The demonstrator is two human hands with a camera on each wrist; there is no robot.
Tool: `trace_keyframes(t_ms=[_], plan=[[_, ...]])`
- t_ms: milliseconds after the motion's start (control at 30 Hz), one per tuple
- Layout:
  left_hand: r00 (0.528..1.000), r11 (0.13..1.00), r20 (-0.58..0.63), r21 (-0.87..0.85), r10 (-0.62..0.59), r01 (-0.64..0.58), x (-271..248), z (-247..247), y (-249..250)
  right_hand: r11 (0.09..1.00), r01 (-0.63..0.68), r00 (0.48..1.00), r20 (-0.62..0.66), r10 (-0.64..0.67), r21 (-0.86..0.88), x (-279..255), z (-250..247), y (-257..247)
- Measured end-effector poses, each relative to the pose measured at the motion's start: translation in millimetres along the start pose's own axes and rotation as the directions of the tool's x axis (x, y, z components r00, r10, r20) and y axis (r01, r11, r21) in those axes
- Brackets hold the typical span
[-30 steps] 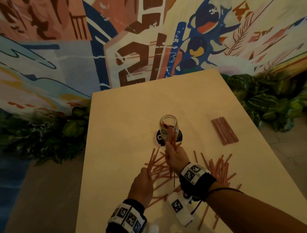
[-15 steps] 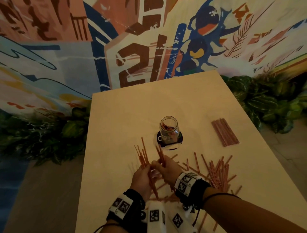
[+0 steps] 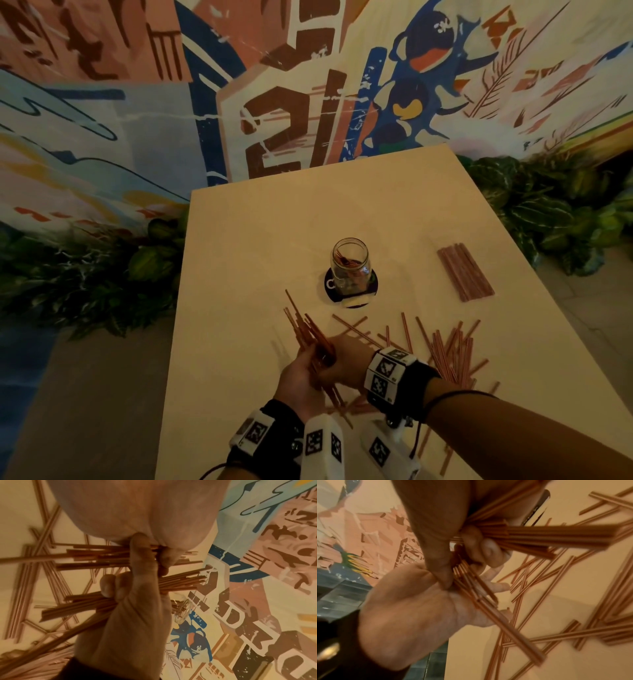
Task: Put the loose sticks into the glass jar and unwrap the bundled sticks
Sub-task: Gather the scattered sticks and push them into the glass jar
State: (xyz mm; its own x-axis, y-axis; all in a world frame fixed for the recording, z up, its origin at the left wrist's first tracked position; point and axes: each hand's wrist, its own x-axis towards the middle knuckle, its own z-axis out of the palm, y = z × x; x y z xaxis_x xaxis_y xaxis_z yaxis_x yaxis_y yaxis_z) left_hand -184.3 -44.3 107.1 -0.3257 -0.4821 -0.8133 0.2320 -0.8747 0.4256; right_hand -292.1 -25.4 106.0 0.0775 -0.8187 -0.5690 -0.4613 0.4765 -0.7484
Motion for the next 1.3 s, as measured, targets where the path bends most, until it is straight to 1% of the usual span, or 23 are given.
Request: trace_keyframes(t_ms=[100,200,300,367,433,567,667,767,833,933,1000,1067,1100,1133,1167,1200,1233,1267,1300], plan=[[0.998,0.995,0.041,0.086,0.041,-0.045,0.2,-0.9,2.2,1.0,0.007,1.0,-0.021,-0.007,0.019,-0.1,3.9,-2.3],[0.994,0.969,0.083,0.227,0.076,-0.093,-1.9,-1.8,3.4,1.0,0.003,0.999,-0.042,-0.002,0.02,1.9,5.7,-3.5],[0.99,0.944,0.109,0.309,0.088,-0.118,-4.8,-2.9,4.3,1.0,-0.007,1.0,-0.025,0.007,-0.005,3.1,3.3,-5.4],[0.989,0.943,0.109,0.306,0.1,-0.13,-5.6,-3.4,6.5,0.999,0.007,1.0,-0.027,-0.008,-0.035,1.7,1.4,-9.3],[0.986,0.944,0.13,0.301,0.102,-0.137,-5.6,-4.3,7.5,0.999,0.037,0.999,-0.035,-0.037,-0.009,-2.0,0.1,-13.9],[0.981,0.951,0.166,0.276,0.096,-0.14,-4.9,-6.9,11.7,0.994,0.056,0.997,-0.052,-0.052,0.096,-5.2,0.5,-13.8],[0.982,0.954,0.17,0.27,0.086,-0.13,-3.7,-9.1,14.1,0.969,0.055,0.998,-0.039,-0.047,0.242,-7.8,1.6,-8.9],[0.983,0.967,0.167,0.225,0.081,-0.118,-1.2,-9.8,17.0,0.921,0.113,0.991,-0.109,-0.078,0.372,-13.3,0.3,-13.7],[0.985,0.985,0.167,0.157,0.045,-0.072,0.3,-10.8,20.3,0.868,0.175,0.978,-0.18,-0.101,0.465,-15.3,-6.3,-20.4],[0.989,0.999,0.141,0.01,-0.052,0.051,1.2,-14.6,23.9,0.815,0.302,0.93,-0.342,-0.136,0.494,-15.5,-21.5,-30.8],[0.984,0.992,0.14,-0.044,-0.111,0.118,2.2,-16.3,21.0,0.757,0.395,0.888,-0.428,-0.17,0.52,-17.7,-29.3,-38.5],[0.982,0.989,0.14,-0.049,-0.13,0.138,3.0,-13.6,15.4,0.692,0.471,0.857,-0.468,-0.214,0.547,-21.0,-32.2,-45.3],[0.981,0.991,0.144,-0.029,-0.126,0.132,2.6,-10.0,13.9,0.679,0.492,0.848,-0.476,-0.233,0.544,-22.3,-31.8,-46.8],[0.982,0.994,0.152,0.006,-0.109,0.109,0.8,-5.2,13.9,0.685,0.499,0.844,-0.478,-0.245,0.531,-22.8,-30.3,-46.0],[0.986,0.997,0.157,0.057,-0.06,0.052,-1.9,-0.4,16.5,0.706,0.488,0.848,-0.47,-0.244,0.513,-23.6,-28.2,-44.6],[0.986,0.991,0.162,0.124,0.03,-0.051,-5.5,4.0,22.9,0.735,0.466,0.857,-0.457,-0.237,0.492,-24.1,-26.1,-41.3],[0.973,0.963,0.172,0.194,0.155,-0.188,-9.2,7.9,32.9,0.753,0.443,0.87,-0.435,-0.231,0.486,-24.7,-23.8,-38.1],[0.933,0.905,0.205,0.253,0.297,-0.343,-15.0,13.5,45.9,0.759,0.417,0.889,-0.4,-0.225,0.5,-25.2,-21.4,-34.1],[0.872,0.829,0.262,0.287,0.414,-0.48,-23.1,20.2,60.0,0.758,0.381,0.913,-0.347,-0.217,0.53,-25.8,-19.2,-30.3]])
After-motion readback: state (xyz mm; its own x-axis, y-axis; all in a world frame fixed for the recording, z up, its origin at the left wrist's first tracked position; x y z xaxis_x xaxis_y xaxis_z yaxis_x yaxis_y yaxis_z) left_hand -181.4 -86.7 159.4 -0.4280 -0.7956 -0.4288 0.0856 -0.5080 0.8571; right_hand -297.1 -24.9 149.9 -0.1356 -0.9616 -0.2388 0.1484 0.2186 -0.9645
